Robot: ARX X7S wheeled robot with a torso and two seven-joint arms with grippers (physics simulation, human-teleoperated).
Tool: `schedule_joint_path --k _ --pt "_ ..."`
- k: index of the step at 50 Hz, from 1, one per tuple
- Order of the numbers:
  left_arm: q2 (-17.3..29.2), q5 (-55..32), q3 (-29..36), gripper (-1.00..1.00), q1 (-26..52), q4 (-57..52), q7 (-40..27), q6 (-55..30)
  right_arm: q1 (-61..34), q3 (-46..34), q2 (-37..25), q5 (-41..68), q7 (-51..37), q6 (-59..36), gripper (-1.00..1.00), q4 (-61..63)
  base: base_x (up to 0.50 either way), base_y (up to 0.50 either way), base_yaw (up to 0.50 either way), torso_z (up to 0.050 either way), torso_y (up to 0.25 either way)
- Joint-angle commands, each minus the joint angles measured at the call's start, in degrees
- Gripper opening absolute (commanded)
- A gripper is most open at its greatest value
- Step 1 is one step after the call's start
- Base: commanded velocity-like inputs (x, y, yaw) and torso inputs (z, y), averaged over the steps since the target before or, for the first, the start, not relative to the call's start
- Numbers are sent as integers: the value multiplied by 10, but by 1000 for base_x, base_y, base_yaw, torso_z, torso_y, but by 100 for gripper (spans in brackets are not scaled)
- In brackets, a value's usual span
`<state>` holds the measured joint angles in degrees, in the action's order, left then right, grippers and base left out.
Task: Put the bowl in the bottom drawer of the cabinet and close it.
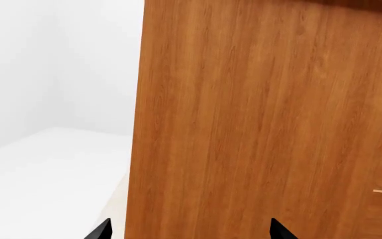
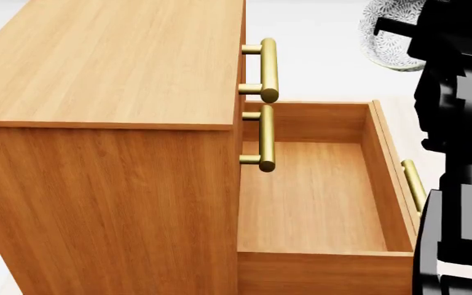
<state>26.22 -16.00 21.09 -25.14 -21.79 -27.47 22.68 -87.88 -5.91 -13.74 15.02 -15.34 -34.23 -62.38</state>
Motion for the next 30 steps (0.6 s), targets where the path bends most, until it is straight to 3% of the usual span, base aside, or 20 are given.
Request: schedule_joint_path --k 1,30 --pt "0 -1 1 100 1 3 0 2 -15 -1 12 0 26 13 -100 -40 0 0 0 0 0" --pt "3 -3 4 100 2 1 -4 3 38 -12 25 9 53 -17 -100 5 0 0 0 0 0"
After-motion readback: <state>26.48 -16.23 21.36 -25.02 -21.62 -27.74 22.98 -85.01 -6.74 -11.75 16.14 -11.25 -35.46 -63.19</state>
